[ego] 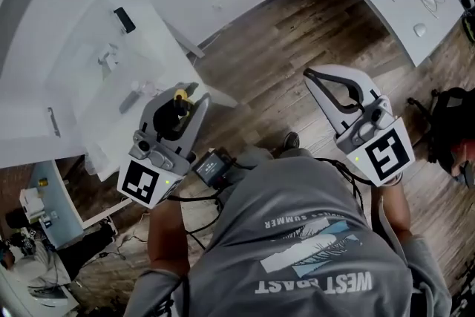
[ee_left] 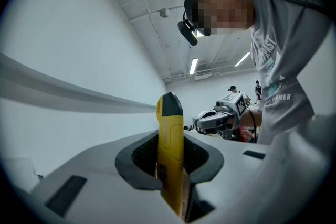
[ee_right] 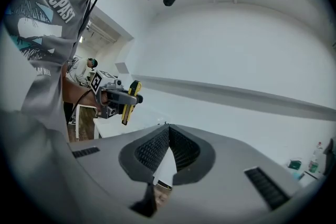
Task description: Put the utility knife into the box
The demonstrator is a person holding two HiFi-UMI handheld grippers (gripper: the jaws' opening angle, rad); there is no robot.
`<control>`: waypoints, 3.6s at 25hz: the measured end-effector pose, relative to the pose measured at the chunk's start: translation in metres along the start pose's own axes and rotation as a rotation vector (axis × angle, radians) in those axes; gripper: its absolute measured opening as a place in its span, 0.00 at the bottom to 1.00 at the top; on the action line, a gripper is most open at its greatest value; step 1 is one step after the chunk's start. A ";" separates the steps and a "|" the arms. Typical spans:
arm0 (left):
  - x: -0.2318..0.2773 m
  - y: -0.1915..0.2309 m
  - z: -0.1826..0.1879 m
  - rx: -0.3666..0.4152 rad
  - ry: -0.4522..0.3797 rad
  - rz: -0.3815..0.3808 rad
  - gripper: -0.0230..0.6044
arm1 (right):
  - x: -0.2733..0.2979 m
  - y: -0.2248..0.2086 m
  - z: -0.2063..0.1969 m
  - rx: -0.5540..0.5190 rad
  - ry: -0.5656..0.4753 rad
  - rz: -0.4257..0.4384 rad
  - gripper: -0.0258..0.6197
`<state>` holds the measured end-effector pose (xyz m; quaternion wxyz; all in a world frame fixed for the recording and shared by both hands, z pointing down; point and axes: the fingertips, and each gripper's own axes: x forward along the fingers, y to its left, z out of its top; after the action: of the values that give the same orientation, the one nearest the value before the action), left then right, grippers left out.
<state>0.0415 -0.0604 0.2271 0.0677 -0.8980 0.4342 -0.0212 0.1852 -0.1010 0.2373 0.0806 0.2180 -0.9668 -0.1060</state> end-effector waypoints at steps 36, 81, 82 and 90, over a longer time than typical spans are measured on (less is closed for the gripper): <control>0.065 0.182 -0.017 -0.029 -0.007 0.276 0.18 | 0.152 -0.121 -0.031 0.021 -0.028 0.218 0.06; -0.213 0.505 -0.183 -0.231 0.401 0.952 0.18 | 0.309 -0.087 -0.050 0.049 0.087 0.443 0.05; -0.220 0.510 -0.191 -0.242 0.419 0.959 0.18 | 0.313 -0.086 -0.050 0.051 0.089 0.442 0.05; -0.273 0.529 -0.269 -0.368 0.578 0.984 0.18 | 0.331 -0.074 -0.054 0.054 0.120 0.438 0.06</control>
<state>-0.5650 -0.1989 0.4252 -0.2078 -0.5464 0.7964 -0.1551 -0.0690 -0.3207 0.3082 0.1534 0.0110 -0.9870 -0.0466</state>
